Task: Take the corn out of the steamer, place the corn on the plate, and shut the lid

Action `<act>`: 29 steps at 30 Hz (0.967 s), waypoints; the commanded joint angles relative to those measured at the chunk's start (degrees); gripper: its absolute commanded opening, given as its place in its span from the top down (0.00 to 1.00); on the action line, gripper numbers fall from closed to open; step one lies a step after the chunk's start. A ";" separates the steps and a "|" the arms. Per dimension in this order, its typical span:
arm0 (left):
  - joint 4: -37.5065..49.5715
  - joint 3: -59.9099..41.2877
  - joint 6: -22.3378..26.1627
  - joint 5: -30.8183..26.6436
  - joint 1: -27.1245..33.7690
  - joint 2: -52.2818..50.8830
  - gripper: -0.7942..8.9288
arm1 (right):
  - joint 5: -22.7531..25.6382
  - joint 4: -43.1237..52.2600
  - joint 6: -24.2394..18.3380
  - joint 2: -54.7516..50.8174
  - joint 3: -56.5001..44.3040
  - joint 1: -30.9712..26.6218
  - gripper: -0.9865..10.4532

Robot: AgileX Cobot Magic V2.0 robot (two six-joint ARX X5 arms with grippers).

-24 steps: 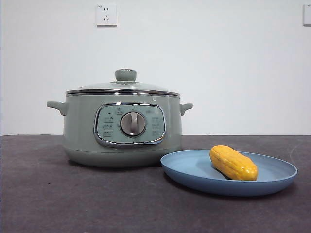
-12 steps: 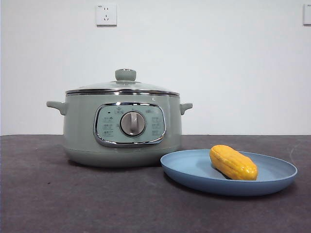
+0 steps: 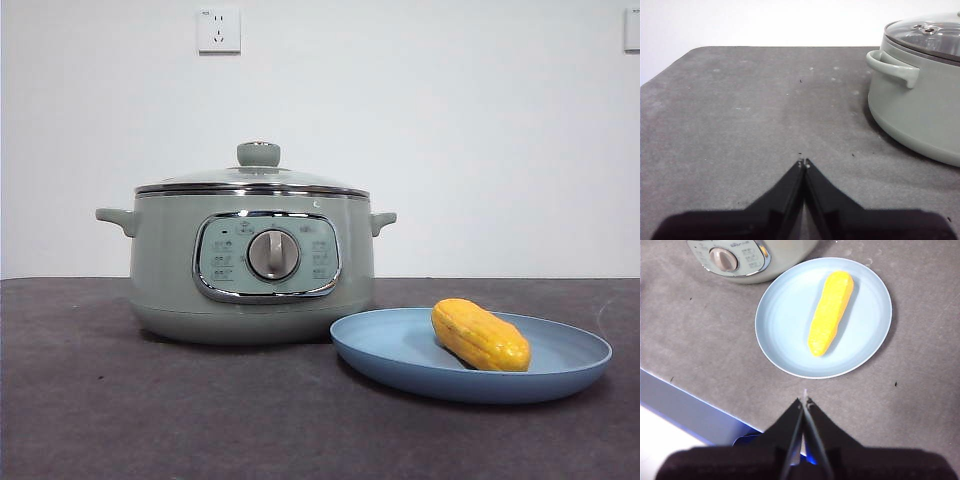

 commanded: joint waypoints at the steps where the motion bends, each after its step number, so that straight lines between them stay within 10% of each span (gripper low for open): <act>1: -0.11 -0.68 -0.61 -0.26 -0.04 -0.13 0.92 | 0.46 0.28 -0.57 -0.11 -0.33 0.11 0.91; 17: -0.11 -0.68 -0.61 -0.26 -0.04 -0.13 0.92 | 4.35 23.67 -3.91 -12.44 -2.58 -19.56 0.91; 29: -0.11 -0.68 -0.61 -0.26 -0.04 -0.13 0.92 | 4.61 53.88 -4.15 -26.03 -32.65 -24.04 0.91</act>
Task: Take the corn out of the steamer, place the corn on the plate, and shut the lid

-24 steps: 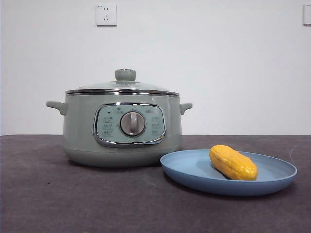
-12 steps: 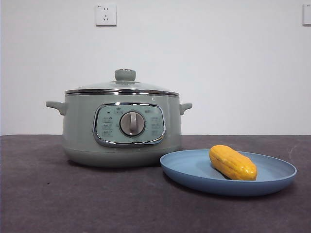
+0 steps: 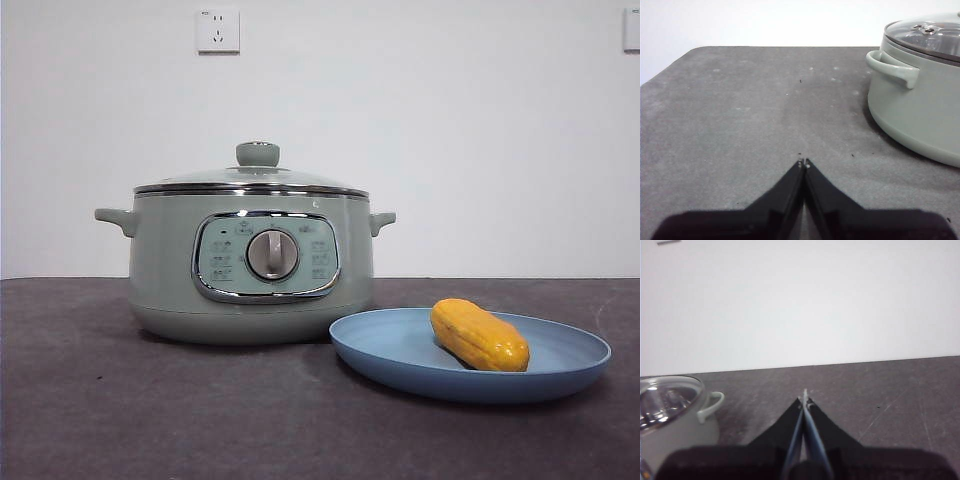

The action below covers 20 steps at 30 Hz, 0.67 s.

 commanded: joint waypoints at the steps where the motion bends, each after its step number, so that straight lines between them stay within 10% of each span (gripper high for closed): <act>1: -0.11 -0.68 -0.61 -0.24 -0.04 -0.13 0.92 | 0.11 2.49 -0.50 -3.04 -6.64 -0.04 0.91; 20: -0.11 -0.68 -0.61 -0.24 -0.04 -0.13 0.92 | 0.15 -6.27 1.55 -9.86 -16.76 -0.02 0.91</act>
